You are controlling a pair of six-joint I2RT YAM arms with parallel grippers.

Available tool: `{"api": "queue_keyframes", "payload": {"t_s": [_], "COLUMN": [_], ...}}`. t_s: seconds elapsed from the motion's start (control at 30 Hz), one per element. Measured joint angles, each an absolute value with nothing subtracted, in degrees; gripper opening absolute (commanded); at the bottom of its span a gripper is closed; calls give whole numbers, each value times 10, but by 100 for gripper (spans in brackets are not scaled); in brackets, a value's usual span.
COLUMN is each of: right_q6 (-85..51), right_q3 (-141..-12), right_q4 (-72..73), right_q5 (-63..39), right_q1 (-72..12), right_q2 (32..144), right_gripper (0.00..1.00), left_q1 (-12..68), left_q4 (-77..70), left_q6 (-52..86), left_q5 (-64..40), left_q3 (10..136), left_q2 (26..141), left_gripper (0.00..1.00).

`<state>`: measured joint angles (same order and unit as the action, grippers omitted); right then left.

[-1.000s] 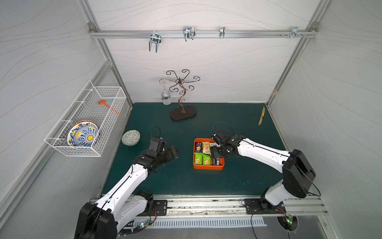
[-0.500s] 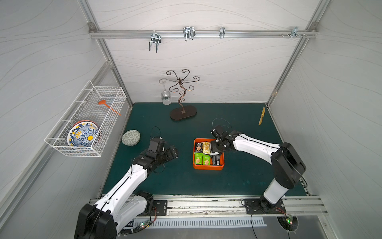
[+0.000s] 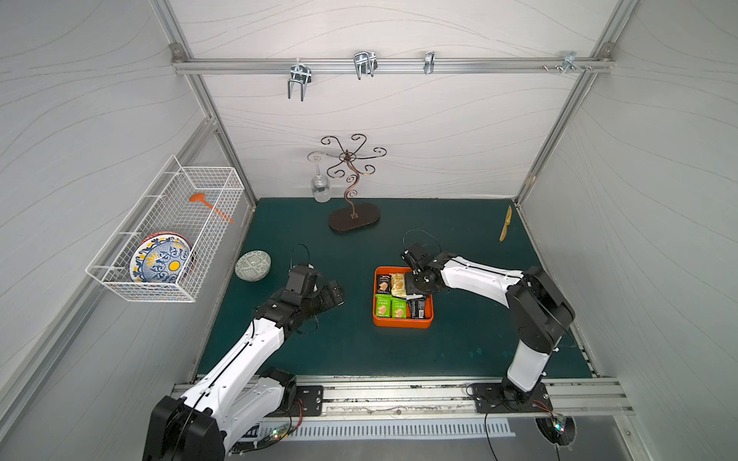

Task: Take the cookies out of the storage box
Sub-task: Pick up the cookie from the storage box.

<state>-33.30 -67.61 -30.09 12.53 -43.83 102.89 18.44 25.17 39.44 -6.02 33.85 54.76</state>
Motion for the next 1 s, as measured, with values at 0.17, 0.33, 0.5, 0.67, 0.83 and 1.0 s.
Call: {"api": "queue_keyframes", "payload": {"t_s": [0.17, 0.33, 0.5, 0.67, 0.83, 1.0], "right_q6": [-338, -349, -357, -365, -367, -367], "right_q3": [-674, -660, -646, -637, -635, -632], "right_q4": [-284, -257, -235, -225, -227, -238], "right_q5": [117, 102, 77, 67, 64, 63], "right_q1": [-436, -421, -402, -398, -398, -398], "right_q2": [1032, 1032, 1023, 1011, 992, 966], "right_gripper": [49, 36, 33, 22, 16, 17], "left_q1": [184, 184, 184, 184, 184, 184], "left_q4": [252, 254, 256, 256, 256, 256], "left_q6": [395, 394, 394, 394, 395, 395], "left_q5": [-60, -58, -57, -55, -54, -54], "left_q3": [338, 338, 338, 338, 338, 338], "left_q2": [547, 545, 540, 538, 538, 539], "left_gripper": [98, 98, 98, 98, 98, 98]}}
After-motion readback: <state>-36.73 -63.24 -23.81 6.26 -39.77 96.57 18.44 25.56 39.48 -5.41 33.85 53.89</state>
